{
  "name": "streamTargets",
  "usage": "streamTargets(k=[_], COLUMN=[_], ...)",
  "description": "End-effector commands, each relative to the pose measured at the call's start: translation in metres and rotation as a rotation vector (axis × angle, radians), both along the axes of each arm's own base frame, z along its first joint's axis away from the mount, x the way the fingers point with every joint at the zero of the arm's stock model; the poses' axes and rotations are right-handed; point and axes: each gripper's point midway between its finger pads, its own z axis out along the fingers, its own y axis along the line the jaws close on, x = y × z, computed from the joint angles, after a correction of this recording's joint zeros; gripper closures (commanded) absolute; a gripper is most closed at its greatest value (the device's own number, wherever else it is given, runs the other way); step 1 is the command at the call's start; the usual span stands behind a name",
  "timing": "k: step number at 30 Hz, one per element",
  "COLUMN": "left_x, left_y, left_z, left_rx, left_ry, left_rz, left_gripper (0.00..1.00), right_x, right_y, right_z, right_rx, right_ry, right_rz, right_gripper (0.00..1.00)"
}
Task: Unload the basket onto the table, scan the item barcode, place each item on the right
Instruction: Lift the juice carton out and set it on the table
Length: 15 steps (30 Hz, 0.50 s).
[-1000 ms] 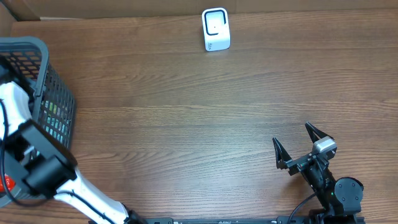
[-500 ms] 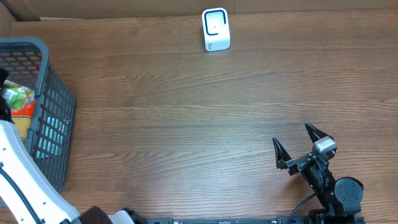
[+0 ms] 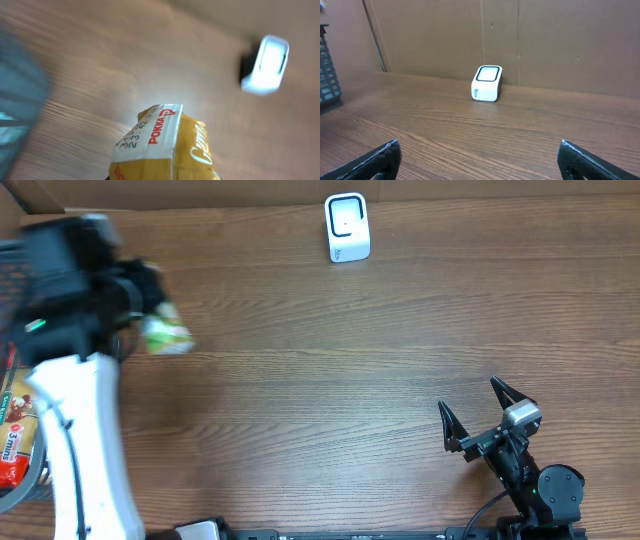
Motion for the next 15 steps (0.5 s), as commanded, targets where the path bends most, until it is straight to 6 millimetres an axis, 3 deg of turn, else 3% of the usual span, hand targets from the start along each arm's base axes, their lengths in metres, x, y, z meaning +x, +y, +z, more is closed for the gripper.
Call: streamTargets(k=[1,9,10,15], left_x=[0.005,0.025,0.030,0.039], left_y=[-0.034,-0.085,-0.093,-0.106], left_z=[-0.068,-0.190,-0.214,-0.257], left_rx=[0.100,0.184,0.194,0.203], left_ry=[0.186,0.395,0.424,0.475], left_rz=[-0.119,-0.292,-0.325,-0.363], left_gripper=[0.96,0.95,0.95,0.89], right_x=[0.000,0.000,0.000,0.000], right_y=[0.001,0.001,0.001,0.001], right_z=[-0.003,-0.003,-0.003,-0.003], right_rx=[-0.001,-0.001,-0.001,-0.001], right_ry=[0.000,0.000,0.000,0.000], right_rz=[0.002,0.002,0.002,0.002], right_gripper=[0.00,0.00,0.00,0.00])
